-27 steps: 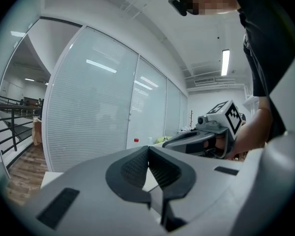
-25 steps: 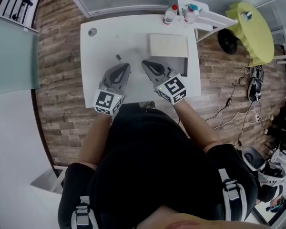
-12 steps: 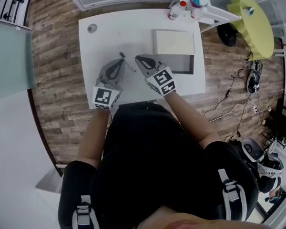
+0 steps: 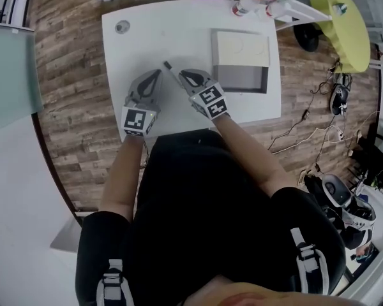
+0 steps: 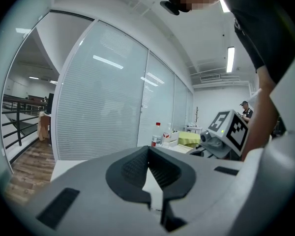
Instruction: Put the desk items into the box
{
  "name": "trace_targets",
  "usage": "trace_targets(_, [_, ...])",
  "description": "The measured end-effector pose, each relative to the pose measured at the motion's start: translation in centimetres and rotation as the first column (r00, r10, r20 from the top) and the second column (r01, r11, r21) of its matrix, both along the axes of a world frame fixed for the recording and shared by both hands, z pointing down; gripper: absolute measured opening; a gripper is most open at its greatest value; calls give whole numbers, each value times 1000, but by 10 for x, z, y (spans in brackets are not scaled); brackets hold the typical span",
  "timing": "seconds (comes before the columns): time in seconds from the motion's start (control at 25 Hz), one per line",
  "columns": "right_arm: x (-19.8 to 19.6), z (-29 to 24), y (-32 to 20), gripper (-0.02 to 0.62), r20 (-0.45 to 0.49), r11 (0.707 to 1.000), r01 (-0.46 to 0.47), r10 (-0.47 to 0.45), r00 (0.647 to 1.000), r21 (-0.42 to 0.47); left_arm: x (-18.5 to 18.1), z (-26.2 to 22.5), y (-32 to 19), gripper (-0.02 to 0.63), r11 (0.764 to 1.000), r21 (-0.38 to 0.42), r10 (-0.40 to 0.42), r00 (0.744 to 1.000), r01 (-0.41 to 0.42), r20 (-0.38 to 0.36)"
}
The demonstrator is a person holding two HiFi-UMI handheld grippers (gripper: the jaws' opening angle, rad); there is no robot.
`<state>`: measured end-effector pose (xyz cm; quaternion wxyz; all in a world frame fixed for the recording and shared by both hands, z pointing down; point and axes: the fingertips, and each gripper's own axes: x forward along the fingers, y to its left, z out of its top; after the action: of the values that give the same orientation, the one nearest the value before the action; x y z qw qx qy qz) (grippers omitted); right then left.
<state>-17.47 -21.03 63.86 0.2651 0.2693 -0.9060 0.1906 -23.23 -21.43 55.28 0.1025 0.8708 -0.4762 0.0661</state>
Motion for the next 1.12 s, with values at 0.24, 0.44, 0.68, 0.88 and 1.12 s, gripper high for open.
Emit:
trace_targets(0.24, [-11,37,-3,18,-29,1000,-10,10,1000,-18,-3,26,-14,12,1000,-9,0,1000,0,-9])
trace_targets(0.44, [-18,68,-4,20,-60,1000,0,-1,998,-28,-1,46,-24,12,1000,-16,5,1000,-5,-9])
trace_targets(0.68, [-17,98,-8,90,-108,999,-16,10,994,-50,0,70,-27,12,999,-48,8,1000,-8,1])
trace_targets(0.88, [-18,113,-8,101,-133,998,-9,0,991,-63,-2,84,-28,12,998,-71,-1,1000,1,0])
trace_targets(1.12, [-20,128,0,106,-180,998,17,-29,983,-66,-7,94,-32,12,996,-83,-18,1000,18,8])
